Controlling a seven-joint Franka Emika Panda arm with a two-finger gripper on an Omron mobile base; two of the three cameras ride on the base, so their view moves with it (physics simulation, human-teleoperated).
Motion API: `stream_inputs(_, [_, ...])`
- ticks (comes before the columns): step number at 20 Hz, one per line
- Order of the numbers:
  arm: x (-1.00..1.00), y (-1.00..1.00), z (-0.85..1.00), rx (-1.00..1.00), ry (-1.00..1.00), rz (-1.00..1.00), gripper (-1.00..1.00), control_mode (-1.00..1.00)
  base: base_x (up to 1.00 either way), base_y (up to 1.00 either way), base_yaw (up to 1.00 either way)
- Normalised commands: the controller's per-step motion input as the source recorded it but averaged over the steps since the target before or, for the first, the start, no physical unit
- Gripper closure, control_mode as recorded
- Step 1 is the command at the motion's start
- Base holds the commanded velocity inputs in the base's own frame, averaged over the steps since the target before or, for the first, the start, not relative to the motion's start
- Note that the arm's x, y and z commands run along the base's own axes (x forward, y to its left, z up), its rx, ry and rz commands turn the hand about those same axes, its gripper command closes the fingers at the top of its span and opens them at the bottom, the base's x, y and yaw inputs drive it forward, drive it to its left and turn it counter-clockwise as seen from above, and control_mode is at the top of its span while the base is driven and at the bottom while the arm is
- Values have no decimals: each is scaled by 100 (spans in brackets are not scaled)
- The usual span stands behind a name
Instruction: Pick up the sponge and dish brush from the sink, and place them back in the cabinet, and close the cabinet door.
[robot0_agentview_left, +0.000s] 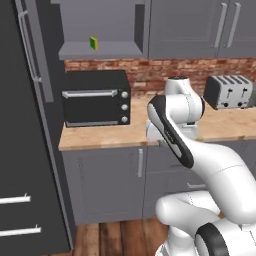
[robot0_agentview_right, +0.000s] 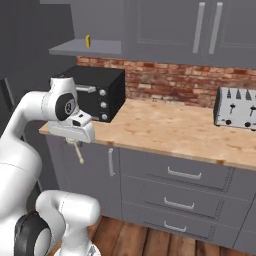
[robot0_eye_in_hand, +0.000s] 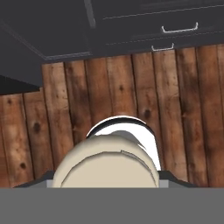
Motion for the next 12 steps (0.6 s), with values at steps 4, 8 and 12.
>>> stream_inputs(4, [0, 0, 0, 0, 0, 0, 100, 100, 43, 35, 0])
stream_inputs(8, [0, 0, 0, 0, 0, 0, 100, 100, 49, 32, 0])
stream_inputs(12, [0, 0, 0, 0, 0, 0, 100, 100, 48, 22, 0])
